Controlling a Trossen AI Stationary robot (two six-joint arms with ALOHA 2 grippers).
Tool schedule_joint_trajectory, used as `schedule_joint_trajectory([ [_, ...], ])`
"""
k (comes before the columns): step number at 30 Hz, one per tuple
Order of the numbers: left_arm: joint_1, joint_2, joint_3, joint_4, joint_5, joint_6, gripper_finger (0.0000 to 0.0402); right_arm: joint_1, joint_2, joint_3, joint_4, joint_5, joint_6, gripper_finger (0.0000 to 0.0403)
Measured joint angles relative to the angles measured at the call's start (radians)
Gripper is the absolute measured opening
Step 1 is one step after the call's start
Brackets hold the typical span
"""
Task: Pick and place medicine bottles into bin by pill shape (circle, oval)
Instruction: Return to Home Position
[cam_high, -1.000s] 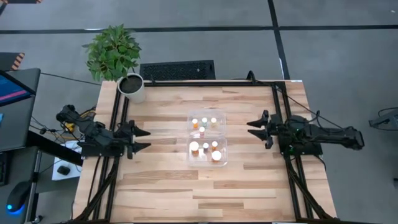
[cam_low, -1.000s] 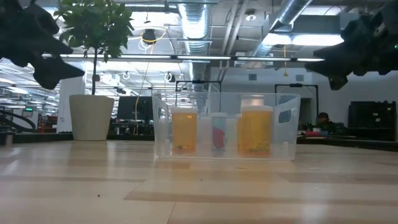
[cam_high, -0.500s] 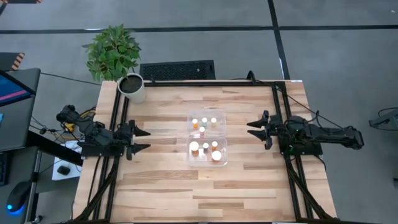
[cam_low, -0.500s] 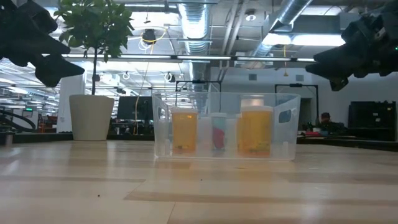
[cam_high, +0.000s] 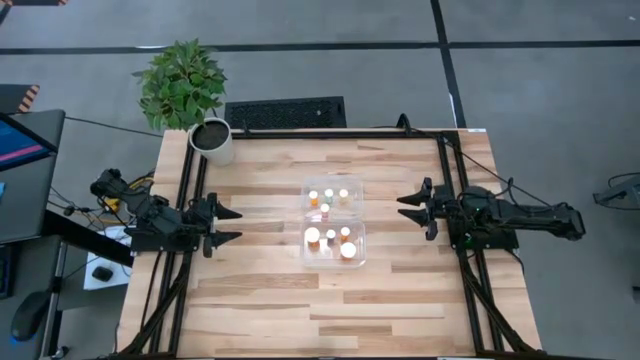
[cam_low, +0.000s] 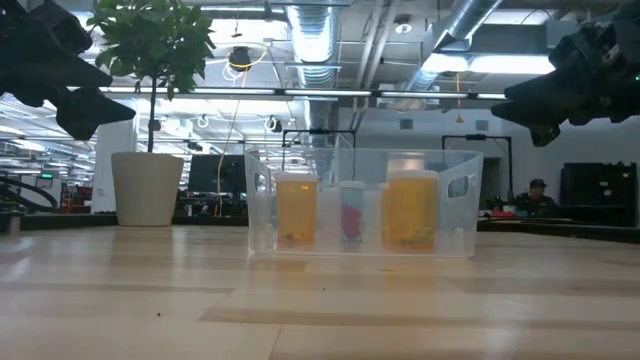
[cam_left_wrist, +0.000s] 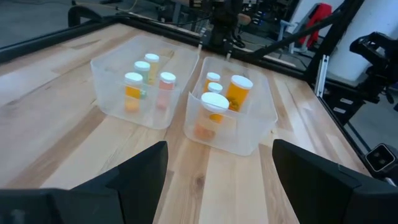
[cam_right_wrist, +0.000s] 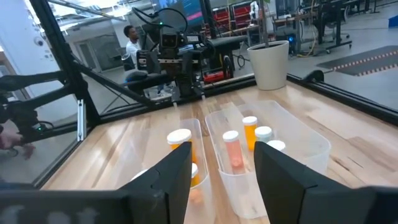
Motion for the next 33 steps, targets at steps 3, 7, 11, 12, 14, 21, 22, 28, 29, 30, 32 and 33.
schedule_joint_trajectory([
  [3, 0.000, 0.000, 0.000, 0.000, 0.000, 0.000, 0.0283, 0.000, 0.000, 0.000, 0.000, 0.000, 0.000, 0.0181],
  [7, 0.000, 0.000, 0.000, 0.000, 0.000, 0.000, 0.0283, 0.000, 0.000, 0.000, -0.001, 0.000, 0.000, 0.0185],
  [11, 0.000, 0.000, 0.000, -0.001, 0.000, 0.000, 0.0283, 0.000, 0.000, -0.001, -0.001, -0.001, 0.000, 0.0187],
  [12, 0.000, 0.000, 0.000, -0.001, 0.000, 0.000, 0.0283, 0.000, 0.000, -0.001, -0.002, -0.001, 0.000, 0.0187],
  [14, 0.000, 0.000, 0.000, -0.001, 0.000, 0.000, 0.0283, 0.000, 0.000, -0.001, -0.002, -0.001, 0.000, 0.0186],
  [21, 0.000, 0.000, -0.001, -0.001, 0.000, 0.000, 0.0283, 0.000, 0.000, -0.001, 0.001, -0.001, 0.000, 0.0181],
  [22, 0.000, 0.000, -0.001, -0.001, 0.000, 0.000, 0.0283, 0.000, 0.000, -0.001, 0.001, -0.001, 0.000, 0.0181],
  [28, 0.000, 0.000, -0.001, -0.001, 0.000, 0.000, 0.0283, 0.000, 0.000, -0.001, 0.001, -0.001, 0.000, 0.0186],
  [29, 0.000, 0.000, -0.001, -0.001, 0.000, 0.000, 0.0283, 0.000, 0.000, -0.001, 0.001, -0.001, 0.000, 0.0186],
  [30, 0.000, 0.000, -0.001, -0.001, 0.001, 0.000, 0.0283, 0.000, 0.000, -0.001, 0.001, -0.001, 0.000, 0.0187],
  [32, 0.000, 0.000, -0.001, -0.001, 0.000, 0.000, 0.0283, 0.000, 0.000, -0.001, 0.002, -0.002, 0.000, 0.0187],
  [33, 0.000, 0.000, -0.001, -0.001, 0.000, 0.000, 0.0283, 0.000, 0.000, -0.001, 0.002, -0.002, 0.000, 0.0187],
])
